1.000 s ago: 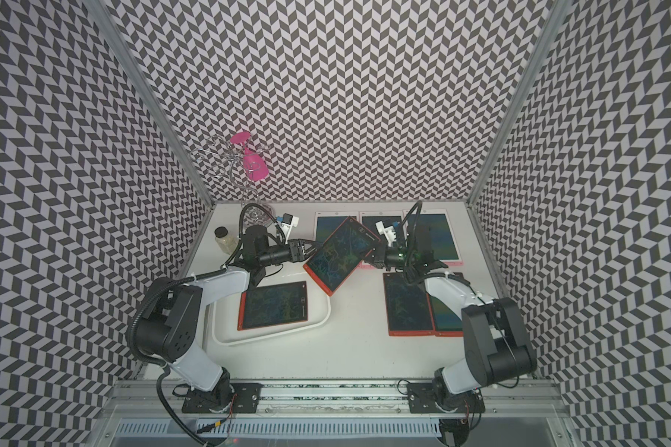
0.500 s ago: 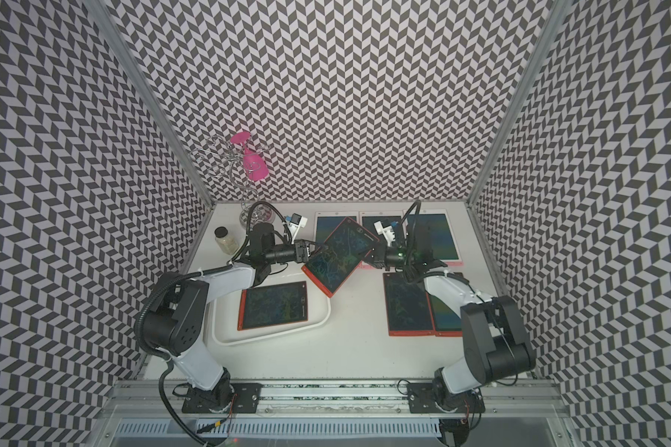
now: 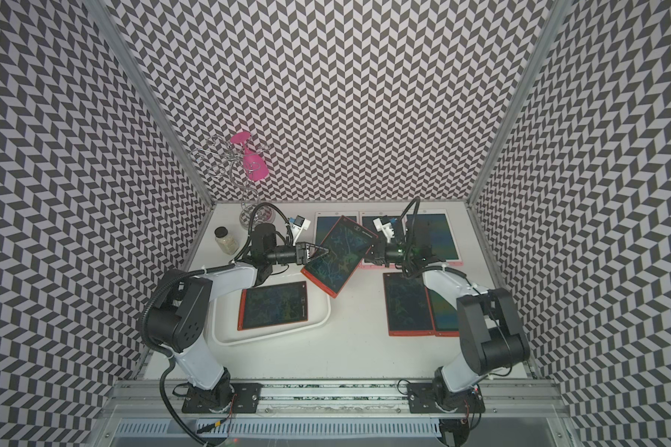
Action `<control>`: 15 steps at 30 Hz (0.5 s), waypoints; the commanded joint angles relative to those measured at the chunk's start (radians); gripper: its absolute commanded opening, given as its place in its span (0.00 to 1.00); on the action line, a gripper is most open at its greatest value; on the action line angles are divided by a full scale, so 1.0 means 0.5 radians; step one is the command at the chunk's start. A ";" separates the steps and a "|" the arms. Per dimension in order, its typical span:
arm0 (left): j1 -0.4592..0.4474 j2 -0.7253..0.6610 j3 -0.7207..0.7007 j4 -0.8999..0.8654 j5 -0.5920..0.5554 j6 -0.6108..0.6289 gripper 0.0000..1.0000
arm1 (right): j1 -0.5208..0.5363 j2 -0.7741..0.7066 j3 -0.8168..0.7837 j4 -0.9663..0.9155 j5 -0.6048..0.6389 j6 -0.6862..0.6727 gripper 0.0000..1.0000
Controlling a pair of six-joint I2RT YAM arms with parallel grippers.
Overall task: Take out the writing tablet from the storage box
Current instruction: Place the writing tablet at the center of the board.
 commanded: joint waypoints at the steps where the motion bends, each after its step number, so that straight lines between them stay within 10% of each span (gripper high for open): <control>1: -0.027 0.024 0.050 0.061 0.091 -0.008 0.32 | -0.007 0.022 0.059 0.116 -0.004 -0.016 0.24; 15: -0.028 0.110 0.044 0.139 0.171 -0.085 0.06 | -0.012 0.111 0.097 0.187 -0.004 0.040 0.30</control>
